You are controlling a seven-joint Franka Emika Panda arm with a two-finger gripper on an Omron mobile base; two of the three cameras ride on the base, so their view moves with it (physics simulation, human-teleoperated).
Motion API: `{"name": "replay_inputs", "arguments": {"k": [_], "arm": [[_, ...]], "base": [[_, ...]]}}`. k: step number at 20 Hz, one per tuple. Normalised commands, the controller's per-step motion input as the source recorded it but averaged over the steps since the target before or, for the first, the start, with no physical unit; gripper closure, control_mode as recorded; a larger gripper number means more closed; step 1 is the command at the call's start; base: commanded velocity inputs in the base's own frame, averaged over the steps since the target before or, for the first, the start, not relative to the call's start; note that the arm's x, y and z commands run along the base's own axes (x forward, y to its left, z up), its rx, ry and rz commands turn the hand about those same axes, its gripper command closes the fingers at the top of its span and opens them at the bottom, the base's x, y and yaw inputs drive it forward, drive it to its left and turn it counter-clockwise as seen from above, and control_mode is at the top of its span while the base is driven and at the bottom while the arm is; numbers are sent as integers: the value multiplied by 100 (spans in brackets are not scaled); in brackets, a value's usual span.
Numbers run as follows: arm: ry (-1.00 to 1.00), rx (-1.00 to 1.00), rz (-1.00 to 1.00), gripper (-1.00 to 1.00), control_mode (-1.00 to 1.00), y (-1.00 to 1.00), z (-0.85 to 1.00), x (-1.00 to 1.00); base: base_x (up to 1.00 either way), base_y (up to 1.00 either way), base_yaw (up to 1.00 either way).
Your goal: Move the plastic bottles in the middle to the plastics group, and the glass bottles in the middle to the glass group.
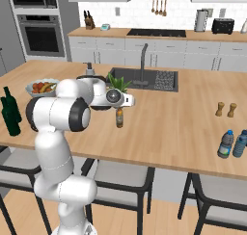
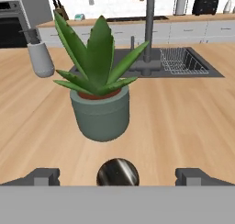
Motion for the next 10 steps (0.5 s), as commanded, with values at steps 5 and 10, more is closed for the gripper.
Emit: {"name": "replay_inputs", "arguments": {"k": [5,10], "arm": [[0,0,0,-100,-100,1,0,10],[0,0,0,-100,-100,0,0,0]], "base": [[0,0,0],[0,0,0]]}}
